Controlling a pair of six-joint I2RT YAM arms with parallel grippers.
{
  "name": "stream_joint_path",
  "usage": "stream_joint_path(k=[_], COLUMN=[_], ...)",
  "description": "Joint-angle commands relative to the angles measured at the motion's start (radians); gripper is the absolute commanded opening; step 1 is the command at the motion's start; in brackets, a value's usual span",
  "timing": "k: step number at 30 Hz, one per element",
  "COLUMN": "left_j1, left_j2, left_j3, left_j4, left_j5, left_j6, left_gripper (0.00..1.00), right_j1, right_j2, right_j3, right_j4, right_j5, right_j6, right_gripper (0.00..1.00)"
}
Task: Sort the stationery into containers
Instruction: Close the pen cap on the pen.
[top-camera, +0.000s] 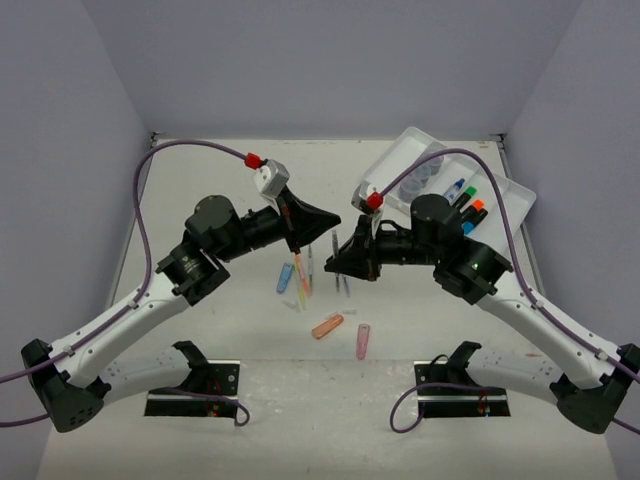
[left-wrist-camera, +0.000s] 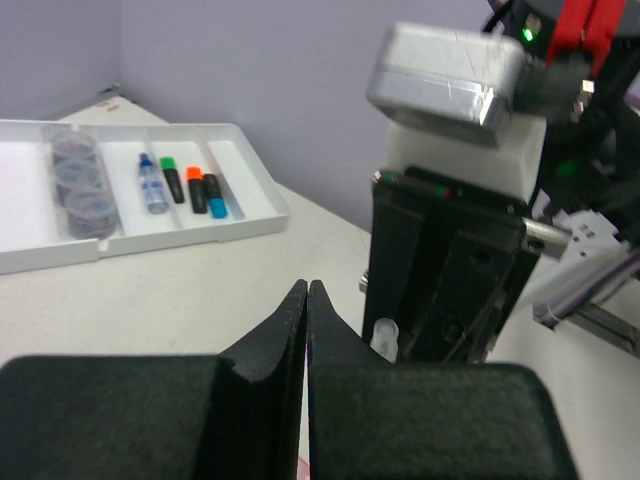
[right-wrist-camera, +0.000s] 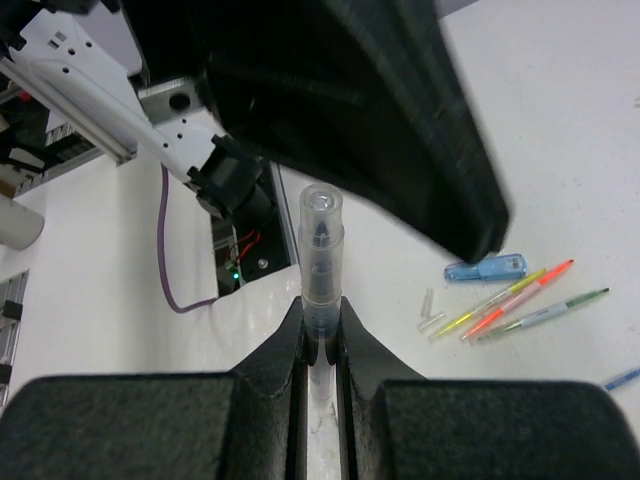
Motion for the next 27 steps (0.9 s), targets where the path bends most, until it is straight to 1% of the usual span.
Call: stream_joint_path(k=[1, 5, 9, 11, 15, 17, 18, 23, 27], left_j1=[-0.002, -0.003, -0.003, -0.002, -0.003, -0.003, -0.002, -0.002, -0.002], left_j2=[-0.024, -0.048, -0.060, -0.055, -0.053, -0.064, -0.071, -0.076, -0.076], left_j3=[0.082, 0.094, 0.099, 0.099, 0.087, 0.076, 0.070, 0.079, 0.088], left_j4=[-0.083, -0.085, -0.076, -0.073, -0.069, -0.061, -0.057, -0.051, -0.054], left_j5=[-0.233, -0.278, -0.271, -0.252, -0.207, -0.216, -0.224, -0.235, -0.235], left_j6=[-0.002, -0.013, -0.002, 0.008, 0.016, 0.017, 0.018, 0.023, 0.028], left_gripper=[0.00, 0.03, 0.12, 0.15, 0.29, 0.34, 0.38, 0.71, 0.73], right_j1=[0.001, 0.000, 0.002, 0.003, 0.003, 0.003, 0.004, 0.019, 0.029], right_j2=[0.008, 0.043, 0.078, 0.082, 0.085, 0.083, 0.081, 0.070, 0.046], right_j3=[-0.043, -0.057, -0.061, -0.059, -0.043, -0.038, -0.042, -0.087, -0.099], right_j4=[0.035, 0.037, 0.059, 0.067, 0.072, 0.073, 0.082, 0.139, 0.148], right_j5=[-0.043, -0.025, -0.037, -0.047, -0.054, -0.051, -0.045, -0.005, 0.015], right_j6=[-0.022, -0.024, -0.015, -0.014, -0.005, 0.002, 0.013, 0.068, 0.083], right_gripper=[0.00, 0.00, 0.00, 0.00, 0.00, 0.00, 0.00, 0.00, 0.00])
